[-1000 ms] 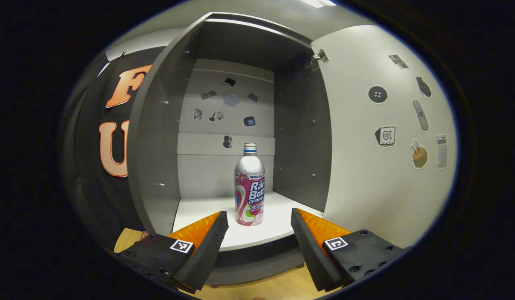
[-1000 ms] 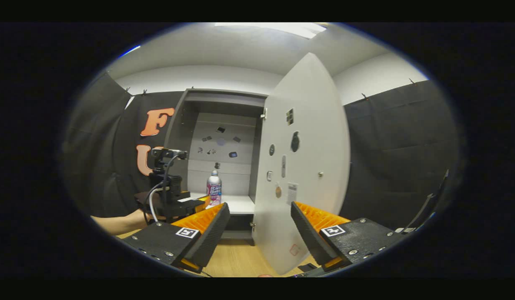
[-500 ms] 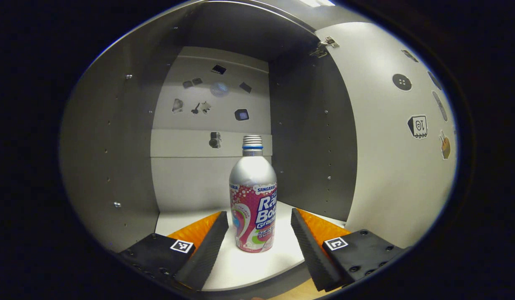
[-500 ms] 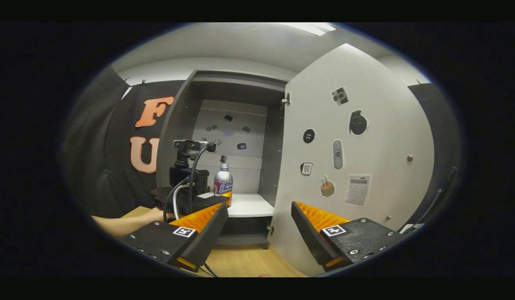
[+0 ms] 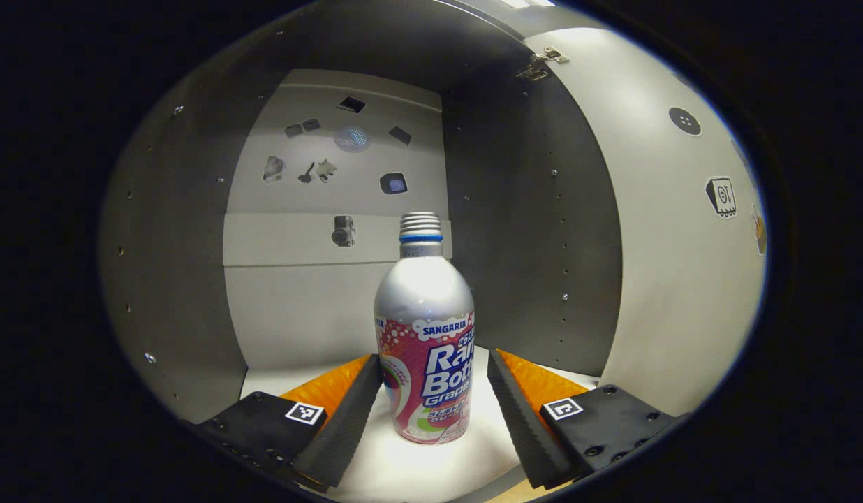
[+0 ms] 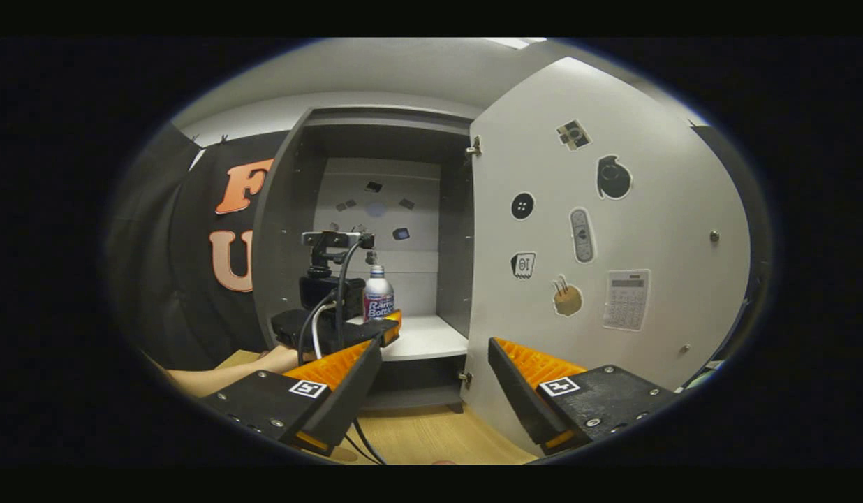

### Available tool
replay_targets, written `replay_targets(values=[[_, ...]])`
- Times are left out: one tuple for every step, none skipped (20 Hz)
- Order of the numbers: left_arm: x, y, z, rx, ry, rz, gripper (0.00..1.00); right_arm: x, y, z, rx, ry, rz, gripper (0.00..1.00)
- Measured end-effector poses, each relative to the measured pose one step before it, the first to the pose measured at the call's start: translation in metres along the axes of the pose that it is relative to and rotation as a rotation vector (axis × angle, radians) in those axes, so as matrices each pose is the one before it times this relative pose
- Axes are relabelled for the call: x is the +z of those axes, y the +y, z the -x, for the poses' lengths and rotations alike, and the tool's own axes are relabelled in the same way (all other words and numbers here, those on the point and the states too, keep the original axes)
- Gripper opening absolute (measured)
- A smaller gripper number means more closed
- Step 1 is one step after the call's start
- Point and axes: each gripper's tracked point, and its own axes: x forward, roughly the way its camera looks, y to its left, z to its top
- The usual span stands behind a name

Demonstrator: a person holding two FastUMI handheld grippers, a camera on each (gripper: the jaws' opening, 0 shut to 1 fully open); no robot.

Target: Open the cabinet door with the right hand, grasp the bottle in the cabinet with the left hand and place it on the coaster, then close the cabinet door with the right hand.

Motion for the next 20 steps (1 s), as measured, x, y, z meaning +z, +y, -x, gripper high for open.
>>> replay_targets(values=[[-0.00193, 0.00075, -0.00201, 0.00548, 0.00579, 0.00026, 0.96, -0.00017, -0.00144, 0.00089, 0.00011, 0.0001, 0.0097, 0.95], [-0.00153, 0.00072, -0.0007, 0.00676, 0.00163, 0.00197, 0.94, 0.00029, -0.00224, 0.0008, -0.00216, 0.00034, 0.00934, 0.95], [-0.00069, 0.00161, -0.00025, 0.00355, -0.00022, 0.00369, 0.91, -0.00007, -0.00246, 0.00129, -0.00372, 0.00015, 0.00706, 0.95], [-0.00004, -0.00055, 0.00081, 0.00258, -0.00097, 0.00158, 0.87, 0.00049, -0.00179, -0.00026, 0.00025, -0.00228, 0.00269, 0.94], [0.00069, 0.0, -0.00013, 0.00164, 0.00193, -0.00065, 0.87, 0.00031, -0.0014, 0.00063, 0.00072, -0.00228, -0.00269, 0.95], [0.00034, -0.00016, 0.00004, 0.00049, 0.00055, -0.00253, 0.87, 0.00024, -0.00172, 0.00094, 0.00088, 0.00088, -0.00715, 0.95], [-0.00035, 0.00055, -0.0004, 0.00263, 0.00151, -0.00318, 0.87, -0.00118, -0.00231, 0.00154, 0.00247, 0.00218, -0.00904, 0.95], [0.00016, -0.0001, 0.00084, 0.00327, 0.00086, -0.00236, 0.86, -0.00054, -0.00138, 0.00062, 0.00163, 0.00247, -0.00842, 0.95], [0.00045, 0.00031, -0.00003, 0.00387, -0.00026, -0.00213, 0.86, 0.00011, -0.00216, 0.00204, 0.00142, 0.00038, -0.00607, 0.95], [0.00007, -0.00082, 0.00144, -0.00018, 0.00047, -0.00271, 0.86, 0.00073, -0.00267, 0.00055, -0.00004, -0.0005, -0.00417, 0.95], [0.00115, 0.00027, 0.00094, -0.00265, -0.00422, -0.00179, 0.85, 0.00004, -0.00291, 0.00102, -0.00089, -0.00047, -0.00327, 0.95], [0.00051, 0.00003, 0.00221, 0.00015, -0.00254, -0.00603, 0.85, -0.00013, -0.00133, 0.00231, 0.00344, 0.00025, -0.00367, 0.95], [0.0015, 0.00107, 0.00431, 0.00704, -0.00555, -0.00807, 0.85, 0.00012, -0.00026, 0.00293, 0.00567, 0.00035, -0.00265, 0.95], [0.00213, -0.00073, 0.00445, 0.00659, -0.00859, -0.00791, 0.84, -0.00055, -0.00052, 0.00236, 0.00486, -0.00083, 0.00198, 0.95], [0.00184, -0.00105, 0.00543, 0.00293, -0.00586, -0.00718, 0.85, 0.00012, -0.0015, 0.00207, 0.00262, -0.00027, 0.0074, 0.95], [0.0018, -0.00097, 0.0067, 0.00168, -0.00411, -0.00644, 0.84, -0.00014, -0.00121, 0.0032, 0.00435, -0.00014, 0.01048, 0.95], [0.00243, -0.00059, 0.00679, 0.00371, -0.00472, -0.00355, 0.85, 0.0, 0.0002, 0.00306, 0.00731, -0.00124, 0.00625, 0.95], [0.00191, -0.00078, 0.00806, 0.00447, -0.00484, -0.00194, 0.85, 0.00053, 0.0003, 0.00302, 0.01027, -0.00293, 0.00249, 0.95], [0.00155, -0.00112, 0.0071, 0.00604, -0.0058, 0.00029, 0.85, 0.00163, 0.00174, 0.00481, 0.01482, -0.00487, -0.0008, 0.95], [0.00185, -0.00118, 0.00933, 0.00444, -0.00533, 0.0008, 0.86, 0.00122, 0.0007, 0.00435, 0.01287, -0.00511, -0.00119, 0.95]])
